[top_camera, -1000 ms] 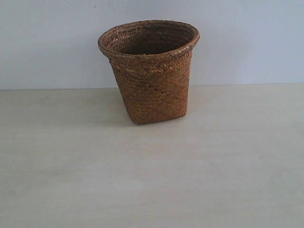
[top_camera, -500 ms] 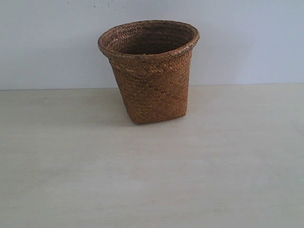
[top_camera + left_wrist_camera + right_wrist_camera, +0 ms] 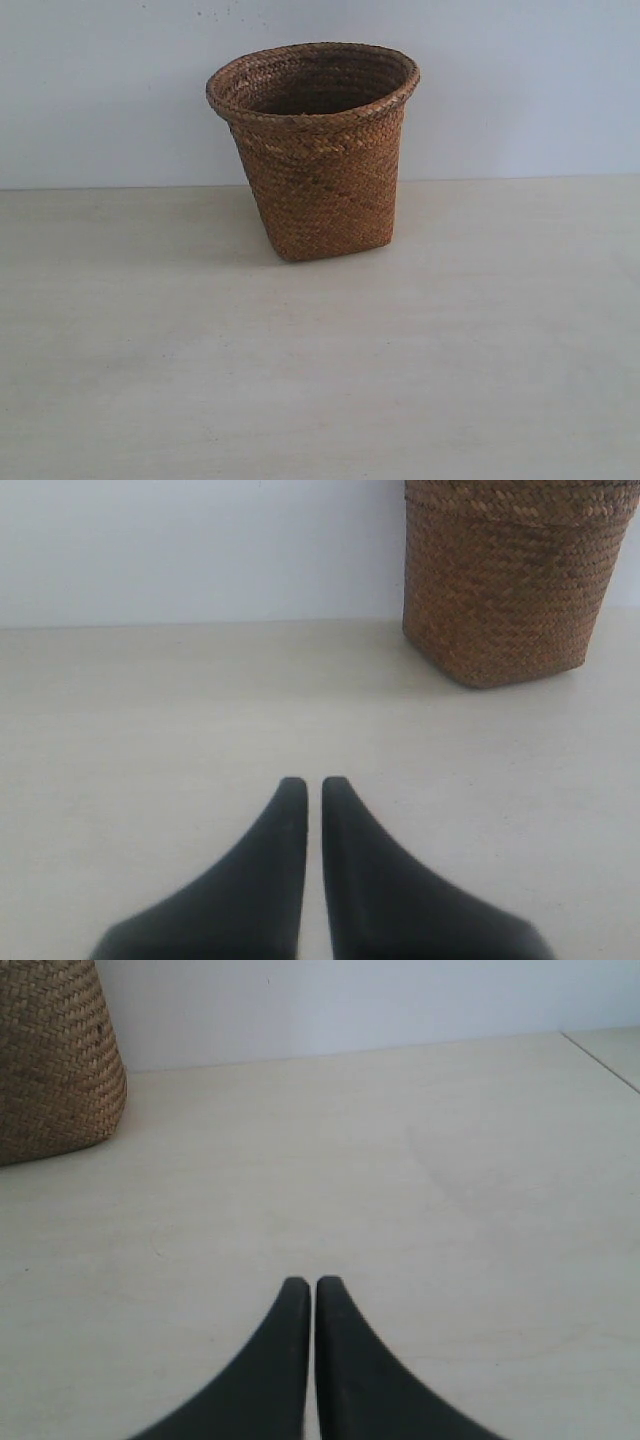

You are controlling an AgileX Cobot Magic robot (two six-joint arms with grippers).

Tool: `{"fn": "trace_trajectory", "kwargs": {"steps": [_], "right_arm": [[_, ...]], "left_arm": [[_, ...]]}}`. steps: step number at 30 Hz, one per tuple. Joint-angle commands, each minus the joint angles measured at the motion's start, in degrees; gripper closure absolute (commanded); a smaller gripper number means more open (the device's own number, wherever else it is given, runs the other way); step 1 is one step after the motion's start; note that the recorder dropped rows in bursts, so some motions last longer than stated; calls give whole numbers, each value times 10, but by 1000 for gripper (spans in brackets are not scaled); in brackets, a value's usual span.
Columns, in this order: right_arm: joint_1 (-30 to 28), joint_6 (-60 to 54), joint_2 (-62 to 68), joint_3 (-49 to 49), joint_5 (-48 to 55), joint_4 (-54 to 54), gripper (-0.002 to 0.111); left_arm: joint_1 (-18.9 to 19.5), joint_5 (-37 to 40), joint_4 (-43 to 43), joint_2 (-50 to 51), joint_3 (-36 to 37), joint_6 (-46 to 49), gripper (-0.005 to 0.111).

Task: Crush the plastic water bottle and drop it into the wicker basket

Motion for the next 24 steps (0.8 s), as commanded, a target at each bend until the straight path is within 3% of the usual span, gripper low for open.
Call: {"fn": "trace_trajectory", "kwargs": {"steps": [1,24], "right_arm": [[-1,0,-3,0,-3,-2,108],[-1,0,-3,0,-1,8,108]], "left_arm": [[2,1,0,-2,2,0,102],[2,1,0,-2,2,3,102]]}}
